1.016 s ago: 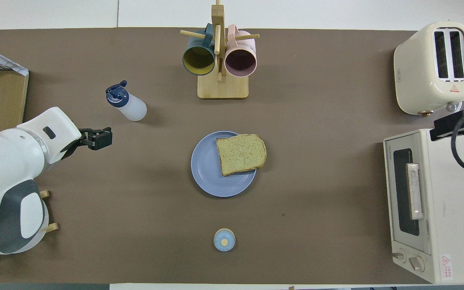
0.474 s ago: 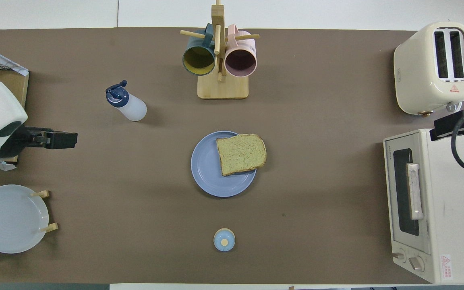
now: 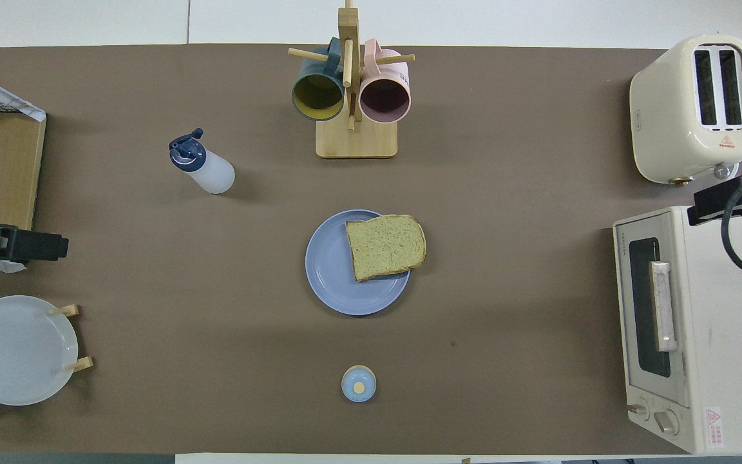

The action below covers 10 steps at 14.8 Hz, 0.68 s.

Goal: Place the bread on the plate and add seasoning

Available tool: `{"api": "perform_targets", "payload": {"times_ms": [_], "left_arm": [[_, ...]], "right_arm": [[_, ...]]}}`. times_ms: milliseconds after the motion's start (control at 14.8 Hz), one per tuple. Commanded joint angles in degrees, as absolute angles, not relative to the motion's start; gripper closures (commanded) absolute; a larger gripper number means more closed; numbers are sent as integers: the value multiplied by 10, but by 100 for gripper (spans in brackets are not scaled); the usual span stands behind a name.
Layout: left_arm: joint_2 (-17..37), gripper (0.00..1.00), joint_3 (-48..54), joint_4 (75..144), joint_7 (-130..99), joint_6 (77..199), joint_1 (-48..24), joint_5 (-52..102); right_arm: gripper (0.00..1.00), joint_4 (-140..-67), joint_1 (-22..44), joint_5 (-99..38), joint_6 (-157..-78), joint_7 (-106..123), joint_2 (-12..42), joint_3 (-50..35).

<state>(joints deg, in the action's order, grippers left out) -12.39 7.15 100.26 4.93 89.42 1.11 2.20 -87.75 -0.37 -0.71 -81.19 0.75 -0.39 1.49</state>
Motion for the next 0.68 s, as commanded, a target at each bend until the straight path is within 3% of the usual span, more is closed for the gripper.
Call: {"api": "perform_targets", "payload": {"times_ms": [0, 339, 610], "left_arm": [[-101, 0, 76, 965, 55, 852, 31, 15], [-97, 0, 76, 988, 54, 860, 29, 13], [-44, 0, 56, 934, 54, 855, -1, 9]], "right_arm": [[0, -894, -9, -5, -822, 23, -17, 13], [0, -894, -9, -5, -822, 23, -17, 13], [0, -894, -9, -5, -822, 23, -17, 13]]}}
